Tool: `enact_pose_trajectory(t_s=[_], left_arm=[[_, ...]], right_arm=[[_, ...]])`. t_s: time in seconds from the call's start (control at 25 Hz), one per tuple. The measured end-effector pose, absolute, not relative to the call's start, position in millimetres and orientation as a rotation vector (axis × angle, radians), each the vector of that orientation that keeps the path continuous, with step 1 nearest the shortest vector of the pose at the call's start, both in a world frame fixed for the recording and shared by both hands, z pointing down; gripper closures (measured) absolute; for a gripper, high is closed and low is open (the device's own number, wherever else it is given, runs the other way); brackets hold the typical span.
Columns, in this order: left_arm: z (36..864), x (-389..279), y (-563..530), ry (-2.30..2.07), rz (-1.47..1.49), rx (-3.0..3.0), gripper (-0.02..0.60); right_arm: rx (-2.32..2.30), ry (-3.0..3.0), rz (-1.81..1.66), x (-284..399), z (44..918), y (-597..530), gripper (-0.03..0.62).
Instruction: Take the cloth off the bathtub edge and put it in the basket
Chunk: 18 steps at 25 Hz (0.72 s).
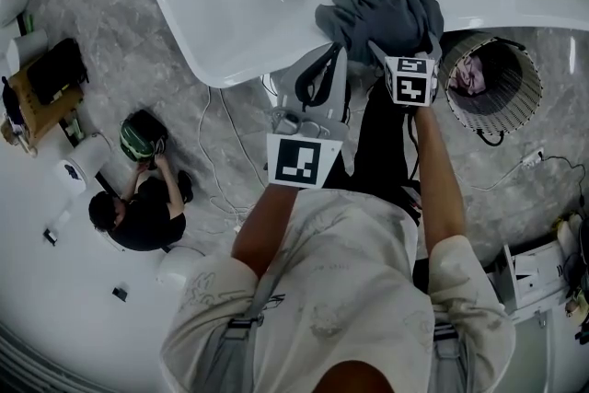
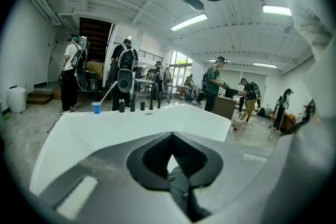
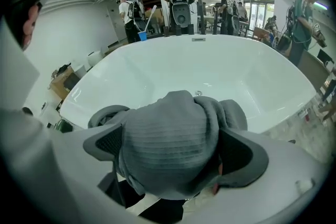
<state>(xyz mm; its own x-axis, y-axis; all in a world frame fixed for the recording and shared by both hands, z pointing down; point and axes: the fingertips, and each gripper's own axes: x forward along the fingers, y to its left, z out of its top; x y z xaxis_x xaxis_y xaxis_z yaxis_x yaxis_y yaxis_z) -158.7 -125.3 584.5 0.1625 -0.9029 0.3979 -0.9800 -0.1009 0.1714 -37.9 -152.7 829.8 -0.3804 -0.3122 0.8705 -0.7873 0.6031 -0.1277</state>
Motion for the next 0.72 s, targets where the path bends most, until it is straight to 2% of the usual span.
enact_pose_trajectory(t_s=[0.16, 0.28, 0.52, 0.6, 0.72], left_arm=[[587, -161, -124, -1.79, 0.275, 2.05, 0.584], [587, -160, -125, -1.791, 0.271, 2.051, 0.584], [586, -158, -126, -1.784, 0.269, 2.051, 0.584], [586, -158, -126, -1.781, 0.271, 2.049, 0.584], [585, -159, -127, -1.783, 0.27, 2.056, 0.584]], right_arm=[[0.893, -1.95, 0.639, -39, 832, -152, 0.016], [0.901, -1.971, 0.609, -38, 831, -151, 0.041], [0.878, -2.001, 0.58, -46, 825, -146, 0.154], [0.87, -1.999, 0.579, -46, 822, -145, 0.231], [0.867, -2.0, 0.591, -45, 821, -146, 0.271]])
